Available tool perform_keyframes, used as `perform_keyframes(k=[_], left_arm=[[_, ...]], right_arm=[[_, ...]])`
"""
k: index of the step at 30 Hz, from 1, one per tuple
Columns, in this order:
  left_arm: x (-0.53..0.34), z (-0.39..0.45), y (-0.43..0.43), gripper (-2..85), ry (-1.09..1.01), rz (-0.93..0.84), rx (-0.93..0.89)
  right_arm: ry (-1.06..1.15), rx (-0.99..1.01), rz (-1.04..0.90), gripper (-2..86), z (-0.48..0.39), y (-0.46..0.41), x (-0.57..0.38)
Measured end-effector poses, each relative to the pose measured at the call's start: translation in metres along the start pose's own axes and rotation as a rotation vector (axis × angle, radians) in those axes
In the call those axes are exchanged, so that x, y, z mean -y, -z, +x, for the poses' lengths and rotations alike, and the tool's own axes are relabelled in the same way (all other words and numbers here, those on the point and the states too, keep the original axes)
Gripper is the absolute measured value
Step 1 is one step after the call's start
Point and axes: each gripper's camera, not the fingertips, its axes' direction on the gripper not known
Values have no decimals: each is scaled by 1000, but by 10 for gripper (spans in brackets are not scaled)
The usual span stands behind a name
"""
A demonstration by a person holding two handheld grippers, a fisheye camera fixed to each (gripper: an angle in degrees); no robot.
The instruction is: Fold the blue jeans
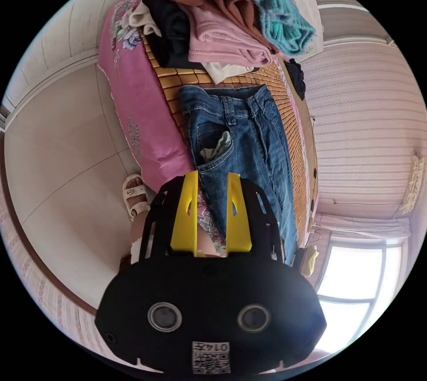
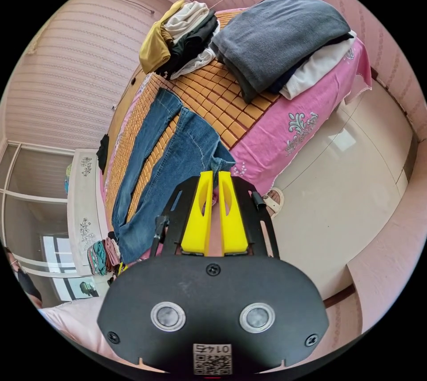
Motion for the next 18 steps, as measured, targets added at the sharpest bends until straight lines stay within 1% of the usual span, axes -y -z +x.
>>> perform_keyframes(k=[4, 6, 10, 12, 14, 18], left_arm=[[6, 9, -10, 62, -29, -19, 73], [7, 15, -7, 3, -75, -43, 142], [1, 21, 14, -8, -160, -10, 90], [-8, 22, 36, -9, -203, 24, 35], [-18, 23, 51, -9, -233, 48, 32], [-38, 13, 79, -10, -202, 84, 4]], right_arm=[[50, -31, 3, 15, -21, 12, -7], [81, -51, 2, 14, -31, 15, -9], [162, -112, 9, 14, -60, 20, -13], [206, -153, 20, 13, -74, 23, -15], [258, -198, 32, 13, -92, 26, -17], [325, -207, 24, 13, -117, 22, -17]])
